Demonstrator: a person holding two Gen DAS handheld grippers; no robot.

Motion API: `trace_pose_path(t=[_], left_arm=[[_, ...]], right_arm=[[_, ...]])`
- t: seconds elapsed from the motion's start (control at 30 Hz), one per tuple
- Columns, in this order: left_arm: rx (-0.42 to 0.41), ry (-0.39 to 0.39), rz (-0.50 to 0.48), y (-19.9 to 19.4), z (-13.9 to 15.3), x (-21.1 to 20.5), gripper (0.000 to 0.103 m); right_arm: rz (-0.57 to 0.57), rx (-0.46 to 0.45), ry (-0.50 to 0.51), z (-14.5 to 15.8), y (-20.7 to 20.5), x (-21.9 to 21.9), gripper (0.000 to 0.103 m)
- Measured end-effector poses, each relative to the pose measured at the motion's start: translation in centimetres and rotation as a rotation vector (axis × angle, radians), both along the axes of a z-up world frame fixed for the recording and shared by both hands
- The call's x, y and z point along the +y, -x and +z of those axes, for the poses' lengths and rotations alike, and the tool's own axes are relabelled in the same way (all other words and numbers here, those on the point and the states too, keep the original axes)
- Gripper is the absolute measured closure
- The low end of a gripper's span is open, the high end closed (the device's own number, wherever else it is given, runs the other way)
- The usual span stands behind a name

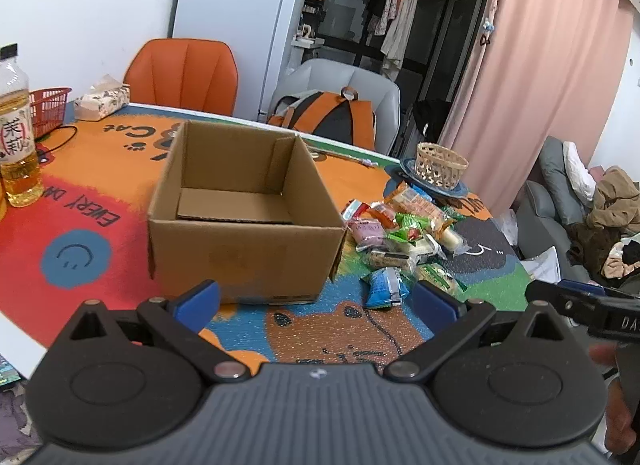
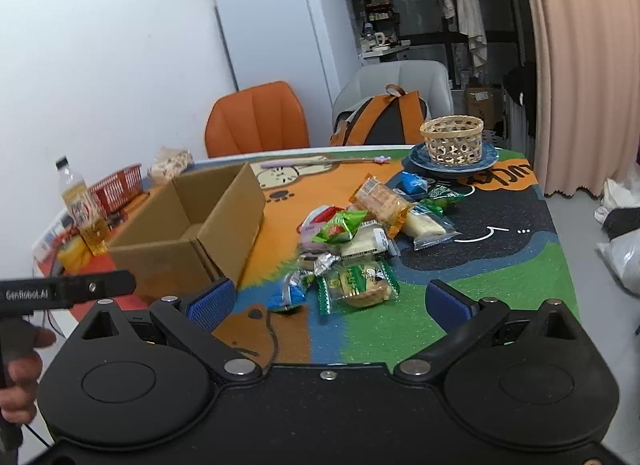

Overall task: Organize snacks
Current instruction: 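Grasp the blue-wrapped snack with the left gripper while the right gripper grasps the green bread pack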

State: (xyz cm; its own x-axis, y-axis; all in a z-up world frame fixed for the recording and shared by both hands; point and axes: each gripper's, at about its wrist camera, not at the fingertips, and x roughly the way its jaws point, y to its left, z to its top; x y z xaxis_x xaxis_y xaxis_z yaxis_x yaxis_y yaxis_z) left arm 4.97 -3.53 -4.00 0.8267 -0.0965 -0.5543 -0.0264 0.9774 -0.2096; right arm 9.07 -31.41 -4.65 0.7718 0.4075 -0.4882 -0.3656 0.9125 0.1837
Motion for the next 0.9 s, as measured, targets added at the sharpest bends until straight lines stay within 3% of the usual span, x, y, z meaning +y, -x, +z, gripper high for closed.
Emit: trace_pose_path(t=[0.13,0.47,0.7,0.9], left_arm=[[0.017,0.001,-0.011,-1.0,-0.7,-0.5,0.001],[0.024,0.0,-0.023,-3.4,-2.2,-1.7,0.003],[0.038,0.014,-0.051,-4.9,-3.3,-2.8,0.02],[0.057,0.023,-0.053,-5.9,-4.3,-3.8,0.036]], right_arm=[[0.009,-0.012,0.032,-0.7,-0.4,0.4,0.0],[0.027,0.027,0.006,-2.3,-2.7,0.3,0.0],[0.034,0.095,-0.028,-3.9,-4.9,0.1,0.019],[0.057,0.105,-0.013,-4.5,-6.2,0.7,0.019]])
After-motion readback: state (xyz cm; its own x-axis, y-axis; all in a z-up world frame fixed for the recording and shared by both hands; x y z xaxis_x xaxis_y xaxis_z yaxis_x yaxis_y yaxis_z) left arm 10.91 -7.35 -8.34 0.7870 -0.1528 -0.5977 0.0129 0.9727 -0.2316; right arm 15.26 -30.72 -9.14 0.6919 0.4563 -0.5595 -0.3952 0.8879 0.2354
